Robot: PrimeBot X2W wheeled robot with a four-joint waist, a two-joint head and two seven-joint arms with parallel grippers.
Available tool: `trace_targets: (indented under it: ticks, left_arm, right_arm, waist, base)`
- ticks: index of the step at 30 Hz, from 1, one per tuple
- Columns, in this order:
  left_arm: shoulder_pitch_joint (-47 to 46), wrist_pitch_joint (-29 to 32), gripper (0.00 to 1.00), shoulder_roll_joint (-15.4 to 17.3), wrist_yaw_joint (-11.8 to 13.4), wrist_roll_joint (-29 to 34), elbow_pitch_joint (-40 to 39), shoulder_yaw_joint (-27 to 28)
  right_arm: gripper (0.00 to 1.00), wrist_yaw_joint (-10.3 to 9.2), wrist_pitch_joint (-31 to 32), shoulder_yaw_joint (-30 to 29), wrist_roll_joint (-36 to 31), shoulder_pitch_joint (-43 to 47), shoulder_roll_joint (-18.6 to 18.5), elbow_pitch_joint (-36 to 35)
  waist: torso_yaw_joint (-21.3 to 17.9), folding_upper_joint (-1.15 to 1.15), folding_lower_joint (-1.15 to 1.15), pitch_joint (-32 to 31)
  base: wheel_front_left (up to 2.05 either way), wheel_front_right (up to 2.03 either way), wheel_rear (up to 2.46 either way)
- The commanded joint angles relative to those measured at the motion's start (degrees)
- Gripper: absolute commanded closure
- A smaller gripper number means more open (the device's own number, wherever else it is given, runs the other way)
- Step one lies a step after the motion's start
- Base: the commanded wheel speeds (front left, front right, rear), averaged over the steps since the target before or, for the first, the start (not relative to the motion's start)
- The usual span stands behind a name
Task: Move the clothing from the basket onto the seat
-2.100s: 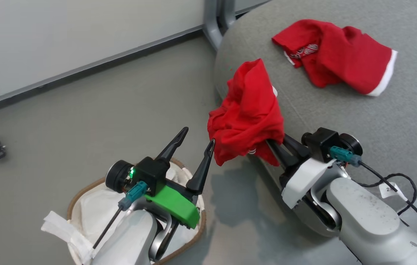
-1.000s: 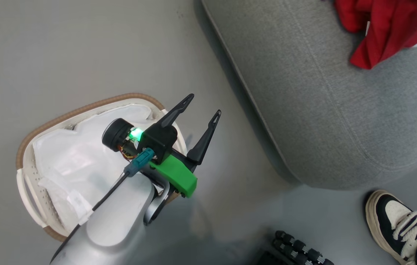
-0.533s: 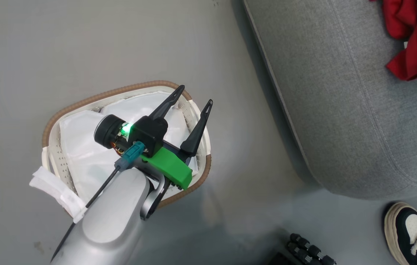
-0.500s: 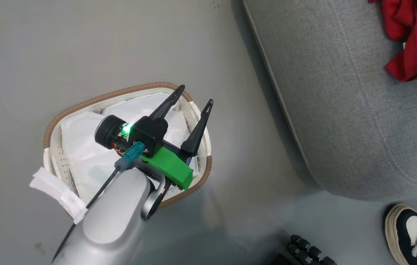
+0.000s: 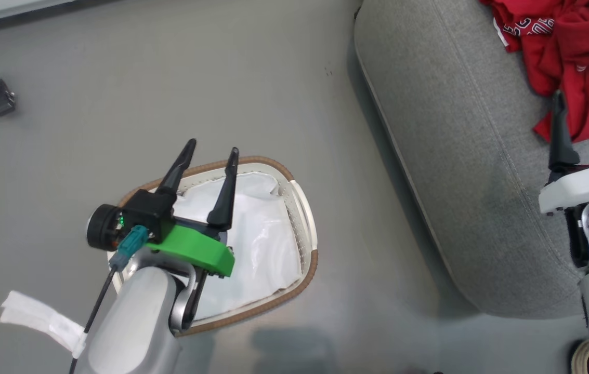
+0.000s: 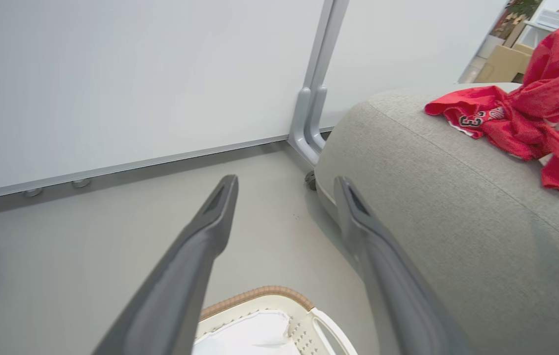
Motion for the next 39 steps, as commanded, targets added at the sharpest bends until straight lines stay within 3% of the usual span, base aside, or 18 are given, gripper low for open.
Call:
trace_targets:
  ticks: [1,10,17,22,29,34,38,39]
  left_arm:
    - [1.6,0.0,0.00,-0.2,0.6,0.8,-0.6,1.8]
    - [8.0,0.0,0.00,-1.4,3.3,6.2,-2.5,13.2]
    - [13.3,0.0,0.00,-2.5,2.3,7.2,-1.6,19.1]
    - [17.2,0.0,0.00,-2.9,0.7,8.9,-1.4,20.5]
    - [22.0,0.0,0.00,-3.2,0.4,10.2,-1.9,22.0]
    - [23.9,0.0,0.00,-3.3,1.4,7.8,-2.4,20.5]
    - [24.3,0.0,0.00,-3.3,0.7,5.4,-2.0,19.4]
    - [23.6,0.0,1.00,-3.4,0.9,5.2,-1.8,19.2]
  right_arm:
    - [0.00,-0.08,-0.3,0.8,-0.4,1.4,0.6,-1.4]
    - [0.00,-0.08,-0.3,3.9,-1.1,4.7,5.8,-3.3]
    - [0.00,-0.08,-0.3,6.3,-1.7,8.4,8.2,-1.7]
    - [0.00,-0.08,-0.3,6.5,-1.9,12.3,9.0,-1.0]
    - [0.00,-0.08,-0.3,5.4,-1.5,17.2,9.8,-0.7]
    - [0.00,-0.08,-0.3,6.1,-1.6,19.2,10.1,-0.3]
    - [0.00,-0.08,-0.3,6.8,-1.8,19.2,10.3,-0.2]
    - [1.00,0.00,0.0,6.9,-1.5,18.9,10.5,-0.2]
  waist:
    - [3.4,0.00,0.00,-4.0]
    - [9.2,0.00,0.00,-8.9]
    - [11.9,0.00,0.00,-12.2]
    - [12.9,0.00,0.00,-14.5]
    - [13.5,0.00,0.00,-17.5]
    - [13.3,0.00,0.00,-18.5]
    - [13.0,0.00,0.00,-18.6]
    - [13.0,0.00,0.00,-18.7]
  base:
    - [0.00,0.00,0.00]
    - [0.00,0.00,0.00]
    - [0.00,0.00,0.00]
    - [0.00,0.00,0.00]
    - [0.00,0.00,0.00]
    - [0.00,0.00,0.00]
    - [0.00,0.00,0.00]
    - [0.00,0.00,0.00]
